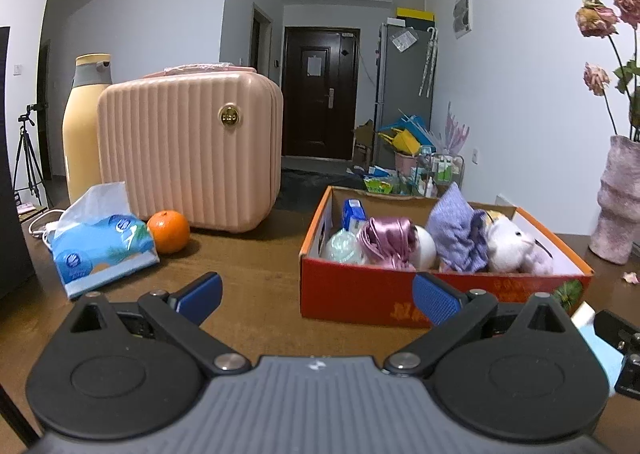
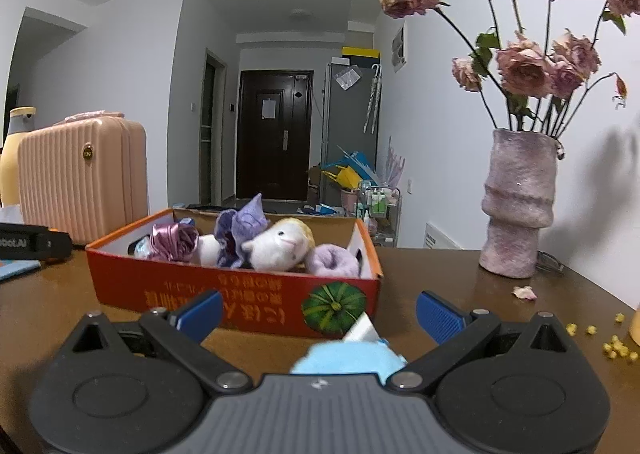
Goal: Organize soft objects
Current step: 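Withdraw both grippers from the box and move right toward the light blue plush, then lower the right gripper and close it on the light blue plush, then lift the light blue plush with the right gripper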
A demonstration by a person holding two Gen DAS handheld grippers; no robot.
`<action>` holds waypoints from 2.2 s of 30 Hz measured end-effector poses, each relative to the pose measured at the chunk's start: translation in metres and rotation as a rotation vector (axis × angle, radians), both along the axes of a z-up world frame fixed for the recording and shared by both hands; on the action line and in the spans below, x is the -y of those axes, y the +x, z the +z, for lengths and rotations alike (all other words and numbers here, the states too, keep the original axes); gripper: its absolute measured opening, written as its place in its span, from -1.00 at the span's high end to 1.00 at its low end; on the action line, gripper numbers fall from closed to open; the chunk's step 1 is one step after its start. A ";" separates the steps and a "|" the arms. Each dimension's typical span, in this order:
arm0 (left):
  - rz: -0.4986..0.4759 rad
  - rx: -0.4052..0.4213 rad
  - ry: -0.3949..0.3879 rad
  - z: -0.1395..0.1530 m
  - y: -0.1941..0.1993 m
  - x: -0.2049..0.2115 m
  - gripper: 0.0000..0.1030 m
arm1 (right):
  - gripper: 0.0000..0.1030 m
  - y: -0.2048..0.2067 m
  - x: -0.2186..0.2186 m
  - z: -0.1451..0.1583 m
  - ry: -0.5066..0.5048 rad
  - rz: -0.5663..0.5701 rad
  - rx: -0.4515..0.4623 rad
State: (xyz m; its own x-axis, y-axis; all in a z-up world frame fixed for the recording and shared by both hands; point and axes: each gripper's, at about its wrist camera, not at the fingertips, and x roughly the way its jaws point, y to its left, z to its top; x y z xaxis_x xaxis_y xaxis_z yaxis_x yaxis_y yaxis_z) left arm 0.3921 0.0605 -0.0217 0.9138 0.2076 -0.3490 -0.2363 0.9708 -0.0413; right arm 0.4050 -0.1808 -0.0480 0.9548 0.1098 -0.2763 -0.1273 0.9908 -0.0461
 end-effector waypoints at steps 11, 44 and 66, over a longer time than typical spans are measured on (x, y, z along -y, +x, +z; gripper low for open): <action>-0.055 -0.040 0.005 -0.006 -0.042 0.008 -1.00 | -1.00 -0.041 0.018 -0.007 -0.042 0.010 -0.040; -0.144 -0.125 0.059 -0.026 -0.008 0.010 -1.00 | -1.00 0.047 0.020 -0.036 -0.047 -0.018 -0.286; -0.193 -0.176 0.043 -0.034 0.013 0.006 -1.00 | -0.48 0.061 0.018 -0.039 -0.010 0.024 -0.327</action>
